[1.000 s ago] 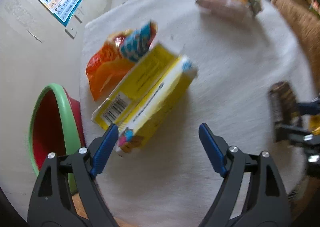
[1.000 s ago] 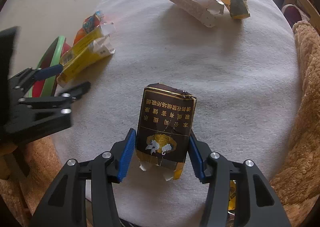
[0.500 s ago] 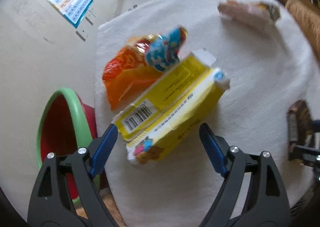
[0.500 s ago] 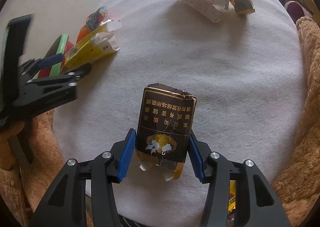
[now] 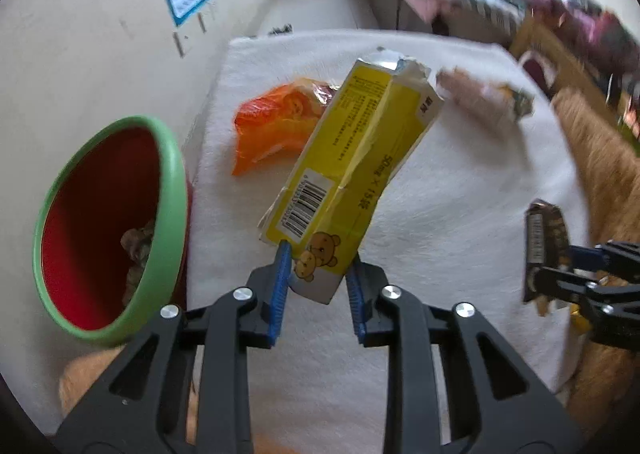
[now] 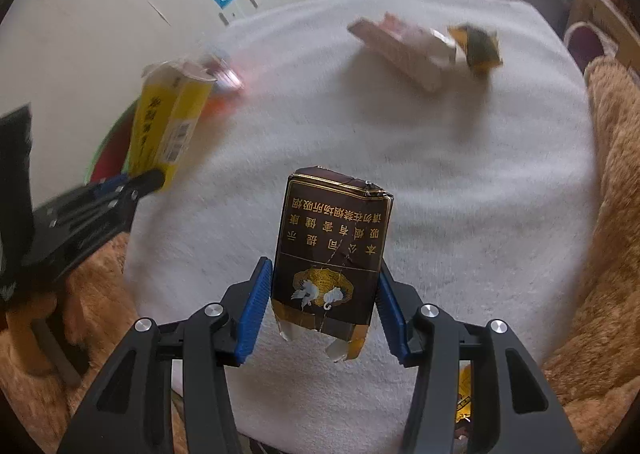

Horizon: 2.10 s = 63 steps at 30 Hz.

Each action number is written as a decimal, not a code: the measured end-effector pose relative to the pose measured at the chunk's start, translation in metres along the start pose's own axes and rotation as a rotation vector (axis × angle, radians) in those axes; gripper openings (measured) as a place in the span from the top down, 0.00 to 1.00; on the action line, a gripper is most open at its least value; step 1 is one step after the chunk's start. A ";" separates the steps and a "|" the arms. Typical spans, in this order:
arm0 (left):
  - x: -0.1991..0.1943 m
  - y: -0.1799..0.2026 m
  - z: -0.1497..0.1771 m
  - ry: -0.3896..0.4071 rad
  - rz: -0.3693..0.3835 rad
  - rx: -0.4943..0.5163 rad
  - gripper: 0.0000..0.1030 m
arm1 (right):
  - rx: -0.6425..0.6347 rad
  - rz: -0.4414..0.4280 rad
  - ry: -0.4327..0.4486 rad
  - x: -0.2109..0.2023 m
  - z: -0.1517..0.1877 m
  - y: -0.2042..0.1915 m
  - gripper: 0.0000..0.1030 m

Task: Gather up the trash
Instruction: 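Grasp and lift the yellow box with the left tool while the right tool lifts the cigarette pack, then carry the yellow box and cigarette pack over the red bin with both tools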

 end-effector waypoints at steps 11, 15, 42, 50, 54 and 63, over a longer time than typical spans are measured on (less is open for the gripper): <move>-0.081 -0.014 -0.003 0.243 0.012 -0.129 0.75 | -0.115 0.051 0.212 -0.049 -0.018 -0.038 0.52; -0.090 -0.022 -0.004 0.273 -0.001 -0.149 0.75 | -0.139 0.059 0.266 -0.064 -0.026 -0.050 0.52; -0.111 -0.083 0.013 0.321 -0.032 -0.301 0.78 | -0.269 0.023 0.318 -0.076 -0.058 -0.124 0.52; -0.090 -0.104 0.025 0.238 0.007 -0.343 0.79 | -0.280 0.024 0.284 -0.062 -0.057 -0.127 0.52; -0.075 -0.093 0.026 0.167 0.061 -0.307 0.68 | -0.239 0.007 0.251 -0.052 -0.055 -0.117 0.52; -0.002 -0.055 0.020 -0.114 -0.038 -0.056 0.36 | -0.205 -0.001 0.226 -0.045 -0.050 -0.106 0.52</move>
Point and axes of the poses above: each gripper's, at about its wrist camera, not at the fingertips, and x roughly the way its jaws point, y to its right, z to its underside, the point moved 10 cm from there along x, roughly the way its jaws point, and after that the axes turned 7 degrees about -y, right-handed, at the moved point
